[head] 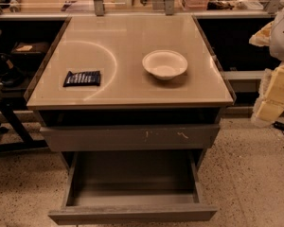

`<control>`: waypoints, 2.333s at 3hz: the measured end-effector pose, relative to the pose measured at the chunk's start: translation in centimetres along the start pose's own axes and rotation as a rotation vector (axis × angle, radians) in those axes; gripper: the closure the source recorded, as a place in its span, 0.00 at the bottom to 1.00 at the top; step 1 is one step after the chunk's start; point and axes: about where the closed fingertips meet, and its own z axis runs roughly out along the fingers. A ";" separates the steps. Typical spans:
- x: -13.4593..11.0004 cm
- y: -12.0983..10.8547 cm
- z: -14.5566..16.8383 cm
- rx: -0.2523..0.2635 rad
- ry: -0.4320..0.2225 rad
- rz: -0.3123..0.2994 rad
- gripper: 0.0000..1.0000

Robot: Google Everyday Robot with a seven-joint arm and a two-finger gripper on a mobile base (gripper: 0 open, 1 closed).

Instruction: Close middle drawer

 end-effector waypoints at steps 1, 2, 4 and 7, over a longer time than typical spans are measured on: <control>0.0 0.0 0.0 0.000 0.000 0.000 0.00; 0.0 0.0 0.0 0.000 0.000 0.000 0.17; 0.0 0.0 0.0 0.000 0.000 0.000 0.66; 1.0 2.0 1.7 -0.024 0.027 0.005 1.00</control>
Offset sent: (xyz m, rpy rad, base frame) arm 0.0000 0.0000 0.0000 0.0000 0.0000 0.0000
